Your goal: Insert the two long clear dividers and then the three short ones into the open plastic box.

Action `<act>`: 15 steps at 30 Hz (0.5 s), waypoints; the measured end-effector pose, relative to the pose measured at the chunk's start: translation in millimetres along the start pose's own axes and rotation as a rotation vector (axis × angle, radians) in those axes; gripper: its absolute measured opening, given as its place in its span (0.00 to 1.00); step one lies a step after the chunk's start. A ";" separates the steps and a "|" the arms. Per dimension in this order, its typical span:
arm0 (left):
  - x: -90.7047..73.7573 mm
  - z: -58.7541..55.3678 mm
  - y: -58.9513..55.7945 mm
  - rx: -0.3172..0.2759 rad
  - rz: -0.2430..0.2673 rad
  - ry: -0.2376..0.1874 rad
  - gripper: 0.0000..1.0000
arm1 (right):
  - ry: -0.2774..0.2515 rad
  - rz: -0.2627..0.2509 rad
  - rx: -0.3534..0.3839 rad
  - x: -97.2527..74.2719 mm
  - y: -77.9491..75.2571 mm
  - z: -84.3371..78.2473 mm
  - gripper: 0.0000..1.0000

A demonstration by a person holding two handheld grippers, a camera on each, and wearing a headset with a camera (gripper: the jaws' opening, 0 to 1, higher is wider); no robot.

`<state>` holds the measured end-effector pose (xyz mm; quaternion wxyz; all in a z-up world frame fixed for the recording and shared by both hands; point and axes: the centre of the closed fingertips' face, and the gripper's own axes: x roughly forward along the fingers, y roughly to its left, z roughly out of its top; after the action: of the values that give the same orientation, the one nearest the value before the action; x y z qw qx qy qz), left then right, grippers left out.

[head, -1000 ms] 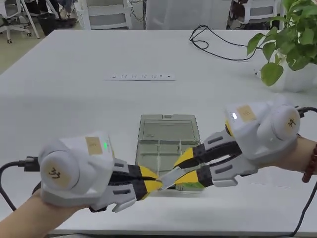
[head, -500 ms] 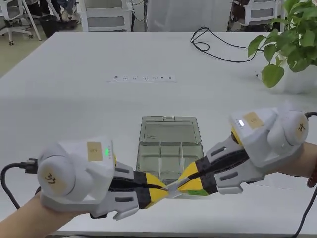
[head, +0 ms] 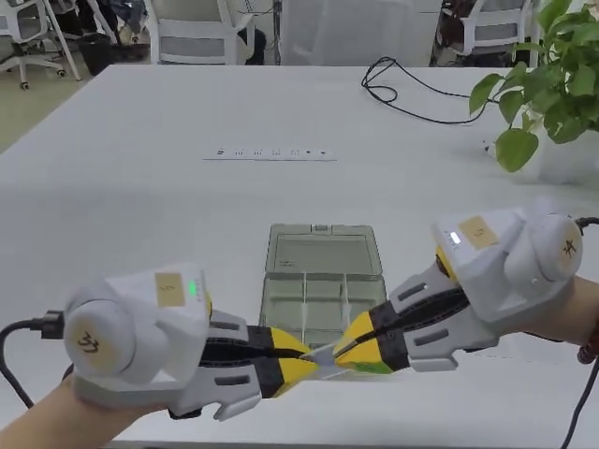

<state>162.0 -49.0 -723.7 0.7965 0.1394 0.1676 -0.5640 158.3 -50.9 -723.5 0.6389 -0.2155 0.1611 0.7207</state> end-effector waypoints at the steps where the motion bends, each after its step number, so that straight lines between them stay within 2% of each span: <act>1: -0.6 -0.4 1.8 -0.006 0.006 -0.003 0.00 | 0.000 -0.006 0.001 -0.2 -1.9 0.6 0.02; 10: -3.7 -2.5 14.5 -0.054 0.062 -0.025 0.12 | -0.008 -0.056 0.021 -2.8 -17.9 3.1 0.02; 15: -5.1 -2.4 22.0 -0.081 0.100 -0.048 0.23 | -0.008 -0.089 0.063 -2.9 -28.3 2.1 0.02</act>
<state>181.0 -36.5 -722.9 0.8324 0.1017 0.1641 -0.5194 186.4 -48.5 -719.0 0.6775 -0.1995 0.1715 0.6868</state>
